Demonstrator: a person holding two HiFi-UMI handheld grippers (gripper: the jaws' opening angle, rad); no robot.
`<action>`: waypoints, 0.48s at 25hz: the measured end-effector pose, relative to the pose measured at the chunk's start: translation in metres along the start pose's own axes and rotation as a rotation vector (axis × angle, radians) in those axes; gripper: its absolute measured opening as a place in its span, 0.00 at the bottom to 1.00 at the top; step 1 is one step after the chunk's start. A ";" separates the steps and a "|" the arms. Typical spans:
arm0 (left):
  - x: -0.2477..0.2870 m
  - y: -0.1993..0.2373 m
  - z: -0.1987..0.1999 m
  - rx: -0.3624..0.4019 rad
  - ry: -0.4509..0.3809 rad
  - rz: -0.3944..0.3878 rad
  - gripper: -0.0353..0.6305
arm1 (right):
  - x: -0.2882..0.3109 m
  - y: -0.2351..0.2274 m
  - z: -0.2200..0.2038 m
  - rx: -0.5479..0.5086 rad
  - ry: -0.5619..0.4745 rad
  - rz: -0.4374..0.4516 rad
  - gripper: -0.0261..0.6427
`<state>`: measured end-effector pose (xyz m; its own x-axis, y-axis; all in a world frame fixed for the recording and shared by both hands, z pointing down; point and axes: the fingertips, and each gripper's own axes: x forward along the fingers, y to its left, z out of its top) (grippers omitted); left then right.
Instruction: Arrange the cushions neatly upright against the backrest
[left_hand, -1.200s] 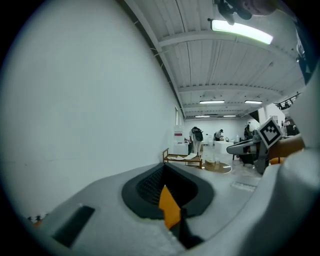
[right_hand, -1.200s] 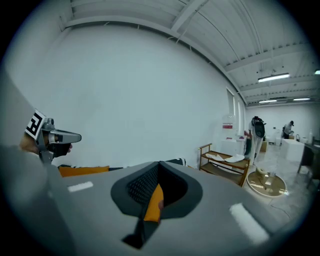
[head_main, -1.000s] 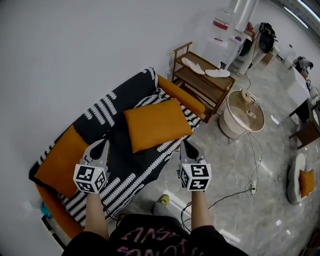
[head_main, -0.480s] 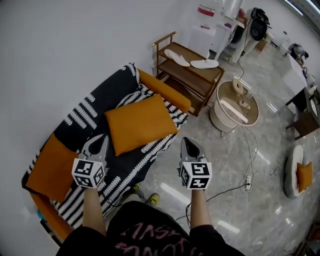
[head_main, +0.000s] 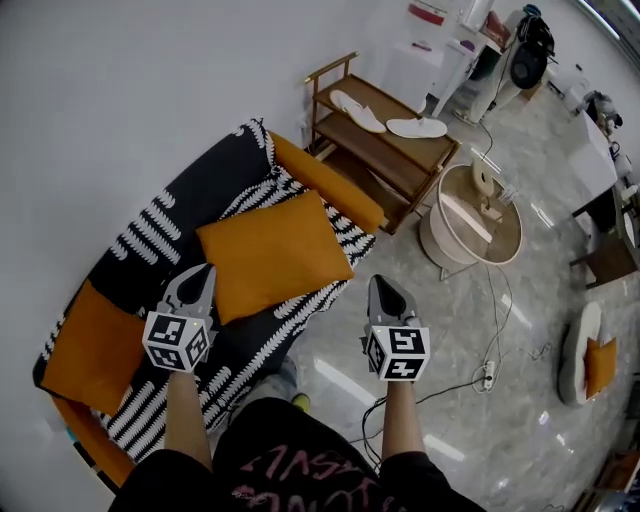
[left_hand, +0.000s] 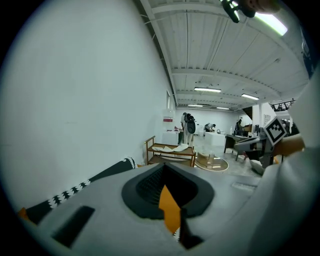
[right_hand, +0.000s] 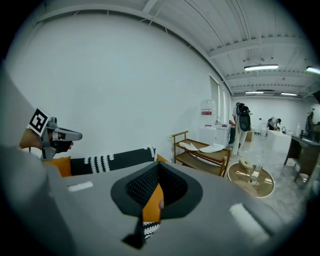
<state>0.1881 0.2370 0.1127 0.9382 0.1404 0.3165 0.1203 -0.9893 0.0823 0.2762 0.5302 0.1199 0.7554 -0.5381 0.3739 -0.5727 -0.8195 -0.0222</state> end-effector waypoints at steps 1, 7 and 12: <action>0.011 0.005 -0.001 -0.006 0.007 -0.001 0.06 | 0.013 -0.004 0.002 -0.003 0.007 -0.003 0.06; 0.063 0.051 -0.012 -0.052 0.064 0.016 0.06 | 0.088 -0.018 0.007 -0.024 0.080 -0.002 0.06; 0.093 0.086 -0.022 -0.083 0.100 0.029 0.06 | 0.132 -0.022 0.010 -0.024 0.111 0.017 0.06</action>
<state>0.2780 0.1659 0.1701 0.9032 0.1196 0.4121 0.0627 -0.9869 0.1489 0.3916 0.4749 0.1606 0.7064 -0.5252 0.4745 -0.5932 -0.8050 -0.0080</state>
